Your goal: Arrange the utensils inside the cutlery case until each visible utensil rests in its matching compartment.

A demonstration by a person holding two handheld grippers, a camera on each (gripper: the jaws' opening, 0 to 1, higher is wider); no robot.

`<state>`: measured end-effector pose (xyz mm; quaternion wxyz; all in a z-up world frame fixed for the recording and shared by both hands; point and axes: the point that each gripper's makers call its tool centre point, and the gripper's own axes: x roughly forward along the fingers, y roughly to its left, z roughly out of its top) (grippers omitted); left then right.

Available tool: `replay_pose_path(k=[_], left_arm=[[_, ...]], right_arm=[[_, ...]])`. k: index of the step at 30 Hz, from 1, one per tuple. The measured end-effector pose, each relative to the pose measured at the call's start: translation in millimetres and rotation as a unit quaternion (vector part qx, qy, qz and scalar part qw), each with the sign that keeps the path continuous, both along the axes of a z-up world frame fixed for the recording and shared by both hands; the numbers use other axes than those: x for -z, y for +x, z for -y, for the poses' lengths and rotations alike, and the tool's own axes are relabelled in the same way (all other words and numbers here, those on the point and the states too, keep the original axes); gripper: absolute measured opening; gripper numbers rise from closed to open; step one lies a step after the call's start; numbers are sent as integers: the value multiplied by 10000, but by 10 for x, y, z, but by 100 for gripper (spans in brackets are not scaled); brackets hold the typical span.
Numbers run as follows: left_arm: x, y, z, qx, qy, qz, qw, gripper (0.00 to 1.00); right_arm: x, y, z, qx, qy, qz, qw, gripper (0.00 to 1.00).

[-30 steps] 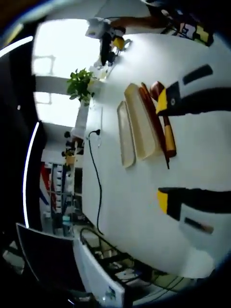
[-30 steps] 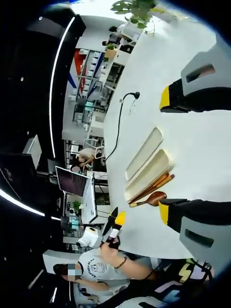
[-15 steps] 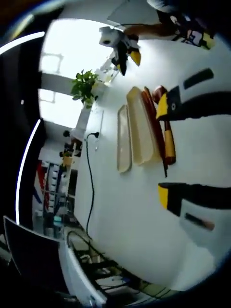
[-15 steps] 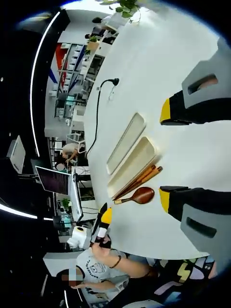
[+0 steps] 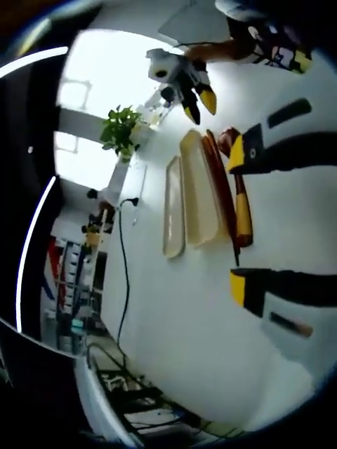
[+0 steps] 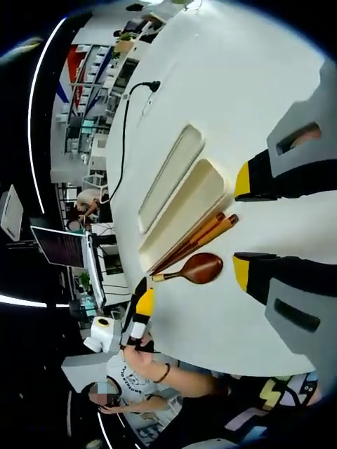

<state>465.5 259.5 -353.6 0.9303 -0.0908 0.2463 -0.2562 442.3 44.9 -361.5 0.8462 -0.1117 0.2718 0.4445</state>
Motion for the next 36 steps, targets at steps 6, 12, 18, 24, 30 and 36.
replay_pose_path(k=[6,12,18,24,30,36], left_arm=[[14,20,9,31,-36,6,10000,56],[54,21,61,133,-57,-57,9999,56],[60,13,116,220,-128,-61,9997,56],[56,-2,139,233,-245,-83,9994,56],[57,-4,132,243,-239,-86,9994,56],[70,15,114,184,-143,-14,9997,56]], right_arm=[[87,69,-22,-127,-123,-124,9998,25],[136,48,-112,-415,50,-252,9988,20],[154,74,-116,-579,-180,-67,9981,11],[159,96,-142,-770,-104,138,9969,7],[154,62,-144,-848,-121,236,9960,6],[111,21,-151,-933,-157,226,9953,5]])
